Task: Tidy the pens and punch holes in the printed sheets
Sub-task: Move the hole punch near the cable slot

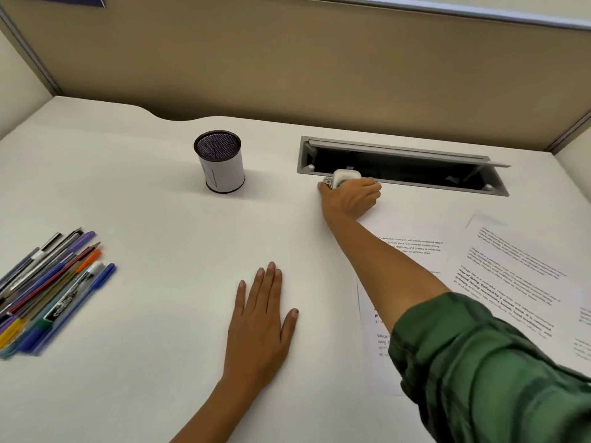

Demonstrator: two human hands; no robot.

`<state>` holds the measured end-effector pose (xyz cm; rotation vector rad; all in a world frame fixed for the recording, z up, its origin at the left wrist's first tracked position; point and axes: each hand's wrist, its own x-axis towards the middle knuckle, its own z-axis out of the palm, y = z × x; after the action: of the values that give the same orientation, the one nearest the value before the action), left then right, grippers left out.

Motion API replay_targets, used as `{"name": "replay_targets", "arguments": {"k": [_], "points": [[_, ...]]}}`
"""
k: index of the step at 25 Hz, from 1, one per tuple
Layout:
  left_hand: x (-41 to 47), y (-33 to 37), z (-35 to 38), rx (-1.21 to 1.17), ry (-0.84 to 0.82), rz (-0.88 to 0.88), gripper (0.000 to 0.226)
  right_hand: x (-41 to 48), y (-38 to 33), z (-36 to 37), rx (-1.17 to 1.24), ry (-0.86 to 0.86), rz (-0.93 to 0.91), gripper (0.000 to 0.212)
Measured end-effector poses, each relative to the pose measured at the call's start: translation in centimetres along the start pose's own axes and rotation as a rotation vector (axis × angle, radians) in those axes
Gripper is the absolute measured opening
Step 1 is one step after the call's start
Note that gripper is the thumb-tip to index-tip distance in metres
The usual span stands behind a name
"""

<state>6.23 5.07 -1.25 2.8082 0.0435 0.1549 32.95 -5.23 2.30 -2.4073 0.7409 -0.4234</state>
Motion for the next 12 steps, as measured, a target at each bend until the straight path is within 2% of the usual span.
{"name": "replay_targets", "arguments": {"k": [3, 8, 10, 12], "points": [[0.1, 0.0, 0.0, 0.007, -0.010, -0.001, 0.065, 0.2, 0.2, 0.3, -0.014, 0.018, -0.009, 0.099], [0.1, 0.0, -0.1, 0.004, -0.012, 0.002, 0.065, 0.2, 1.0, -0.8, 0.021, -0.031, -0.060, 0.116], [0.0, 0.0, -0.1, 0.003, -0.010, 0.005, 0.065, -0.2, 1.5, -1.9, 0.059, -0.023, -0.097, 0.114], [0.0, -0.1, -0.1, 0.008, -0.006, 0.007, 0.065, -0.9, 2.4, -3.5, 0.082, 0.041, -0.193, 0.103]]}}
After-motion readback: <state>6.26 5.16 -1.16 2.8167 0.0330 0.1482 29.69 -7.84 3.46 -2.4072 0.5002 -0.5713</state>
